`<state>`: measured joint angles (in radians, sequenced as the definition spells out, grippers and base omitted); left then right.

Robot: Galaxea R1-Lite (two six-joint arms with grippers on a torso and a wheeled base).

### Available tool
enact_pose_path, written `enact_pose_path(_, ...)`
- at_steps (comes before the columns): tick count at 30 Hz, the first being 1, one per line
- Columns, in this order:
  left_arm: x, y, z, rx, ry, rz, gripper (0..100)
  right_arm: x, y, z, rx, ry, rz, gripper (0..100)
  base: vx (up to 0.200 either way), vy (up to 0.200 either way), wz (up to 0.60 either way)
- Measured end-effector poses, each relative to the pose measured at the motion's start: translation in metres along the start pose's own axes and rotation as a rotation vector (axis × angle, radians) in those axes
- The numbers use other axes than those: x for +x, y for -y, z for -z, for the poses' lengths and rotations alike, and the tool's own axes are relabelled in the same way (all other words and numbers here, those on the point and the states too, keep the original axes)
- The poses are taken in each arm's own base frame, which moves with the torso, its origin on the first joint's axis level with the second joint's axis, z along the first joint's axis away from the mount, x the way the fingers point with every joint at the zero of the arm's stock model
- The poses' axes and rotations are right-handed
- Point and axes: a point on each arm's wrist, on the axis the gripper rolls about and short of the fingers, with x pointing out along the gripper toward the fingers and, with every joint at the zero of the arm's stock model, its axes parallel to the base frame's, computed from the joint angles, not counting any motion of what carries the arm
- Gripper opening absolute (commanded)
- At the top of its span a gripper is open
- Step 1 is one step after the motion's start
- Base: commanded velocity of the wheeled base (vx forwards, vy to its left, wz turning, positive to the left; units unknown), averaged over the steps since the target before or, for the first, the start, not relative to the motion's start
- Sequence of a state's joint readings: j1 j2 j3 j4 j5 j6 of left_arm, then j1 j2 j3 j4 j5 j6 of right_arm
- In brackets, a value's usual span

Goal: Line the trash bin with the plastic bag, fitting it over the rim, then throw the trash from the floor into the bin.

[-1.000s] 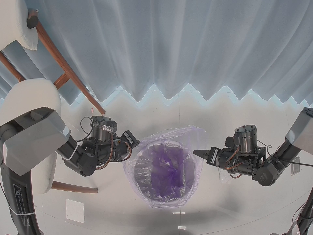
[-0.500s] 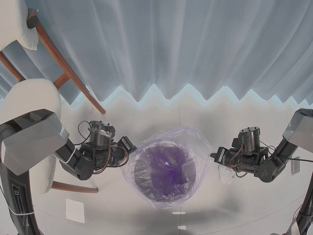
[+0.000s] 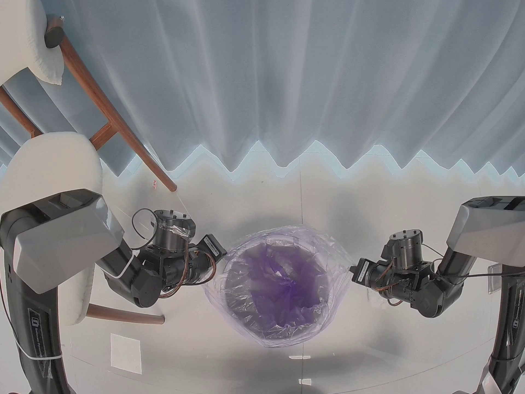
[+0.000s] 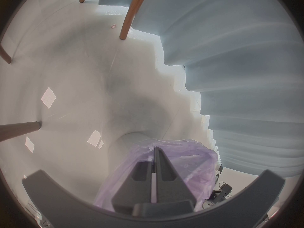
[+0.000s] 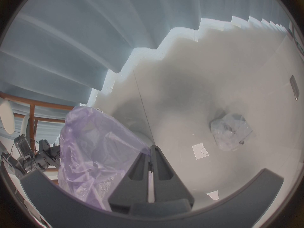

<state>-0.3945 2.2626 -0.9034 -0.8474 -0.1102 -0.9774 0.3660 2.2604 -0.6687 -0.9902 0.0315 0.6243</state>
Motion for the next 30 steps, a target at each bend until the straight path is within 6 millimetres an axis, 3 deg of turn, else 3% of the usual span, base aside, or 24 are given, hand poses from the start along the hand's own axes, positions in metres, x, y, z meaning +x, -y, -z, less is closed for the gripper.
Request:
enact_pose_path(14,0.003,-0.020,-0.001,-0.030,0.005,-0.047,0,0.012,-0.003,0.026,-0.029,-0.056,0.022,0,0.000,0.000,0.00)
enact_pose_path(15,0.003,-0.020,0.000,-0.030,0.005,-0.050,100,0.012,-0.003,0.026,-0.029,-0.056,0.022,100,0.000,0.000,0.00)
enact_pose_path(24,-0.011,-0.020,-0.002,-0.029,0.067,-0.052,100,0.000,-0.007,0.019,0.002,0.013,0.011,100,0.000,0.000,0.00)
enact_pose_path(30,-0.045,-0.016,0.001,-0.018,0.141,0.022,100,-0.023,-0.005,0.021,0.032,0.035,-0.002,100,-0.033,0.000,0.00)
